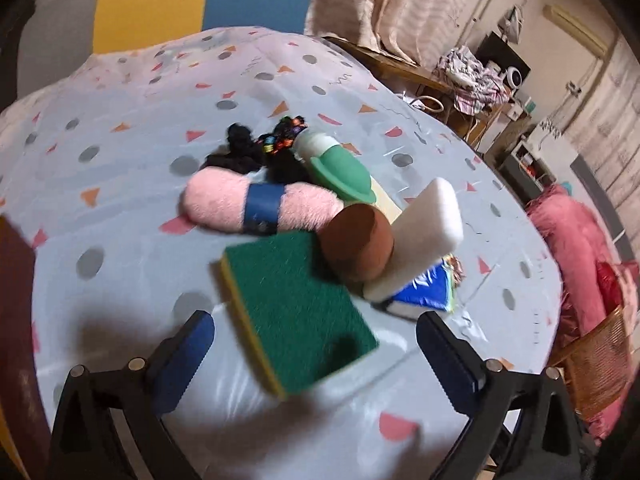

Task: Organize rigid objects
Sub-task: 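Reach the left tool to the green-yellow sponge and grasp it, then lift the sponge with the left tool while the right tool grasps the Tempo tissue pack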

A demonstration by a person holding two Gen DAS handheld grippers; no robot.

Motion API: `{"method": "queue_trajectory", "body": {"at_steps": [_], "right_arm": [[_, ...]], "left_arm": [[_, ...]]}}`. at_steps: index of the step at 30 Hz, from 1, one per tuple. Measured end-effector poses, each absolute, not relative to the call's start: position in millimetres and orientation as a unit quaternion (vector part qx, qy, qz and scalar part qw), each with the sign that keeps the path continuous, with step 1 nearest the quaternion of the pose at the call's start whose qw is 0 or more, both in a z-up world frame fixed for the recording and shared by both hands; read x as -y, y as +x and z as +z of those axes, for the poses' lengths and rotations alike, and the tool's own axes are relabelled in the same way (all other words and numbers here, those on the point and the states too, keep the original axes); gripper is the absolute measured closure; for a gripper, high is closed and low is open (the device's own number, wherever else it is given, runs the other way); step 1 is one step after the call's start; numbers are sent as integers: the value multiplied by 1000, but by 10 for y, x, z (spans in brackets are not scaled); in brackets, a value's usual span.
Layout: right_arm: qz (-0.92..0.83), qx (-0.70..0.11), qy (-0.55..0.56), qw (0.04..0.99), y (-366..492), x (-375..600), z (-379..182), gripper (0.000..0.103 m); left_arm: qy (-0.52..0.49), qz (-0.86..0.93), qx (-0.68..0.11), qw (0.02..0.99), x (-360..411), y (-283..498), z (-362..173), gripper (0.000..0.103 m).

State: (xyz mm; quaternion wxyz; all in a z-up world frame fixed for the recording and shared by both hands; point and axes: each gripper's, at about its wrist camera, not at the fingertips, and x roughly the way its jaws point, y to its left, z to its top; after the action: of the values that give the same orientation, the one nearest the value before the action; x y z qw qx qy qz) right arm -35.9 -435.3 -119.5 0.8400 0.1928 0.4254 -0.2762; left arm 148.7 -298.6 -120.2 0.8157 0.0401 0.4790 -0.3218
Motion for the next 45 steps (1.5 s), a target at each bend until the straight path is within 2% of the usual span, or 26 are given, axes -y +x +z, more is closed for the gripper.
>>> {"method": "queue_trajectory", "body": {"at_steps": [6,8,9,13,27,37,40,45], "right_arm": [[-279,-423,208,836,-399,4431,-1226,0],[-279,-423,210,836,-402,4444,-1235,0],[-278,-423,211,836,-404,4445,-1238,0],[-273,-423,215,837,-395,4438,-1264,0],[-231,-407,221,856,-229,4280,-1271,0],[-232,-375,203,874,131,4320,-1161,1],[-253,-370,191,873,329,4441,-1125,8],[-249,-395,194,863,686,4571,-1229,27]], "left_arm": [[104,-299,-492,811,3260,1580,-1460,1],[101,-293,-493,813,3231,1598,-1513,7],[99,-293,-496,811,3194,1606,-1545,16],[76,-310,-488,812,3005,1567,-1529,19],[38,-269,-445,853,1994,1239,-1504,20],[29,-283,-416,863,1815,1105,-1571,20],[33,-284,-411,865,1826,1073,-1584,20],[25,-292,-409,864,1799,1054,-1605,20]]}}
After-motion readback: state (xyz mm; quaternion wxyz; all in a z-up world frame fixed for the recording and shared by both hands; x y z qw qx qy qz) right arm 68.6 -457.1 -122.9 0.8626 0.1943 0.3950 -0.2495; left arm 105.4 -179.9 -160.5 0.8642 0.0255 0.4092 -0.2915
